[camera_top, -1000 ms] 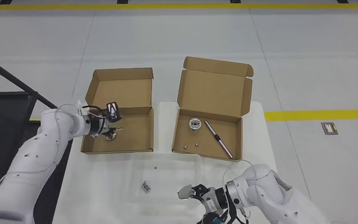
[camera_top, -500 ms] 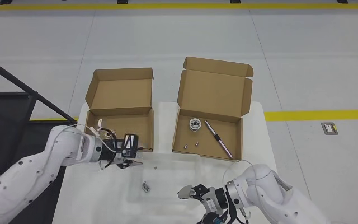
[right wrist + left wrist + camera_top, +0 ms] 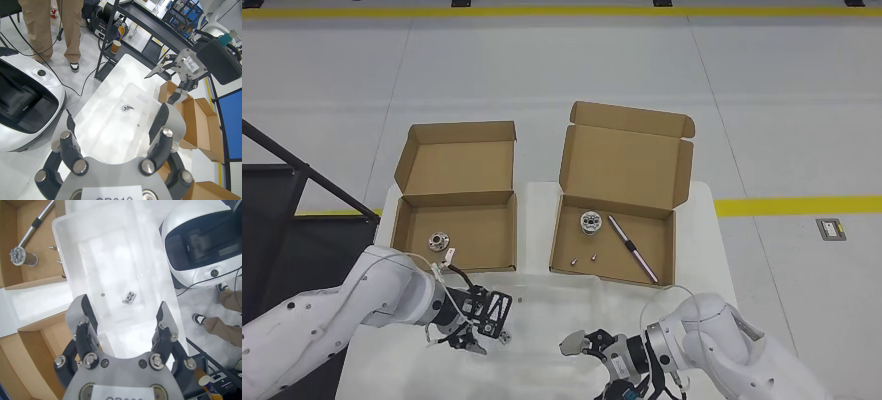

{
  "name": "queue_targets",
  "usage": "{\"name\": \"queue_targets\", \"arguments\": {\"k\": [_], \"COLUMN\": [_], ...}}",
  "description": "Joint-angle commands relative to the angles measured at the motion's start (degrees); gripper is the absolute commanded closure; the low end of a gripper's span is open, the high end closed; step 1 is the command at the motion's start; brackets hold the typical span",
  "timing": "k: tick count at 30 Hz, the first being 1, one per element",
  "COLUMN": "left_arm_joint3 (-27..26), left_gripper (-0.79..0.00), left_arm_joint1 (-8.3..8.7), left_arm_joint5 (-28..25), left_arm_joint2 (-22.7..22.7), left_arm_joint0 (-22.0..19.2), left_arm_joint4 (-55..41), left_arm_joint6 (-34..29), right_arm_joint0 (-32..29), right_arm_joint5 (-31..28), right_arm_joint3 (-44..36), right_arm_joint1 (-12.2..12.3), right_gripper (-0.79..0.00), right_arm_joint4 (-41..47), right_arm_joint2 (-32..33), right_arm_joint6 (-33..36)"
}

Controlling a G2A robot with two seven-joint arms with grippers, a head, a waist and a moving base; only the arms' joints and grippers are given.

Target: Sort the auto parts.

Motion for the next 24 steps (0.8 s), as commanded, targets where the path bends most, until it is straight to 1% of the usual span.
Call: {"name": "queue_targets", "arguments": {"k": [1,4,5,6,8,9,12,15,17,21,22,24], "left_arm_joint3": [-0.01,-0.01,-0.01,-0.11,-1.26,-1.4,-3.15,-3.34,-3.07,-0.66,-0.12,1.2], "left_gripper": [-0.785,-0.785,-0.785,-0.785,-0.785,-0.785,-0.785,-0.785,-0.785,-0.733,-0.69,-0.653], "left_arm_joint1": [0.0,0.0,0.0,0.06,0.12,0.03,-0.93,-2.83,-4.51,-8.14,-9.06,-10.8], "left_arm_joint5": [0.0,0.0,0.0,1.09,2.83,3.65,3.98,3.08,2.24,0.06,0.0,0.0], "left_arm_joint2": [0.01,0.01,0.01,0.09,0.15,0.05,-0.06,0.13,0.41,0.71,0.71,0.71], "left_arm_joint0": [-0.01,-0.01,-0.01,0.56,1.97,2.37,2.78,2.7,2.71,2.43,2.48,2.72], "left_arm_joint4": [0.0,0.0,0.0,0.69,2.85,3.62,5.88,7.69,8.15,8.96,9.12,9.72], "left_arm_joint6": [0.0,0.0,0.0,-0.66,-2.85,-4.47,-10.6,-16.15,-18.1,-19.43,-19.3,-19.62], "right_arm_joint0": [0.0,0.0,-0.22,-0.9,-2.3,-2.97,-5.0,-7.57,-9.83,-16.13,-17.81,-21.01], "right_arm_joint5": [0.0,0.0,0.8,2.53,5.67,8.08,10.8,12.18,12.96,15.1,15.56,16.73], "right_arm_joint3": [0.0,0.0,-0.38,-1.09,-1.89,-2.03,-2.45,-3.98,-4.98,-6.72,-7.11,-7.23], "right_arm_joint1": [0.0,0.0,-0.02,-0.05,-0.02,0.03,0.6,1.33,1.92,3.15,3.41,3.87], "right_gripper": [-0.785,-0.785,-0.785,-0.785,-0.785,-0.785,-0.785,-0.785,-0.785,-0.785,-0.785,-0.785], "right_arm_joint4": [0.0,0.0,-0.03,0.07,1.64,3.32,4.04,4.77,5.19,7.07,7.99,9.79], "right_arm_joint2": [0.0,0.0,0.11,0.36,1.8,3.13,6.42,9.96,12.72,19.51,21.25,24.64], "right_arm_joint6": [0.0,0.0,0.34,1.09,2.06,1.44,2.15,2.81,3.38,5.98,6.5,7.33]}}
